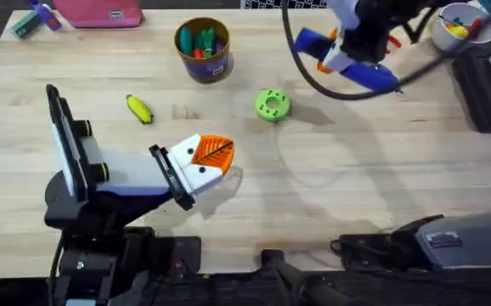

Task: Pick up the gripper from the table and insert it into the empty holder that is missing its gripper. Then pick up a screw, insert it into the mounting hole, and use the screwdriver to tighten it. Finally, clean up the table by picking up the vegetable and placing it into the bucket.

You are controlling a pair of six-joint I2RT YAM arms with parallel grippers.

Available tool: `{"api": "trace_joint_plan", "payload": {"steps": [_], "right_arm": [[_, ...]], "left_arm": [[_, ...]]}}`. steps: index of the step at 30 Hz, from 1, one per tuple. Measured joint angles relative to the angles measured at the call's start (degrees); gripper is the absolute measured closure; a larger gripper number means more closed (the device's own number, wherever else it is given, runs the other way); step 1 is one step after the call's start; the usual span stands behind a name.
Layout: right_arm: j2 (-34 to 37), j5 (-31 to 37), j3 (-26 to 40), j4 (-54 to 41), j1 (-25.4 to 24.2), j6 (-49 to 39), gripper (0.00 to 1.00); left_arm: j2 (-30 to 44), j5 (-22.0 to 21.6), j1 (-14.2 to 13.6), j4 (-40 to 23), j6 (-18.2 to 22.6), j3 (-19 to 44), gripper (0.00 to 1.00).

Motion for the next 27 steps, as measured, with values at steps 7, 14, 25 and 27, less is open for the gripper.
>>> {"api": "trace_joint_plan", "payload": {"steps": [7, 14, 25, 27], "right_arm": [[7.80, 2.99, -6.91, 8.28, -5.10, -3.12, 0.978], [11.14, 4.26, -14.55, 16.92, -9.09, -10.37, 0.978], [14.53, 5.09, -16.31, 19.61, -9.76, -13.85, 0.091], [14.54, 5.27, -16.31, 19.68, -9.76, -12.76, 0.015]], "left_arm": [[0.00, 0.00, 0.00, -0.01, 0.00, 0.00, 0.990], [0.00, 0.00, 0.00, -0.01, 0.00, 0.00, 0.990], [0.00, 0.00, 0.00, 0.01, 0.00, 0.00, 0.990], [0.00, 0.00, 0.00, 0.01, 0.00, 0.00, 0.990]]}}
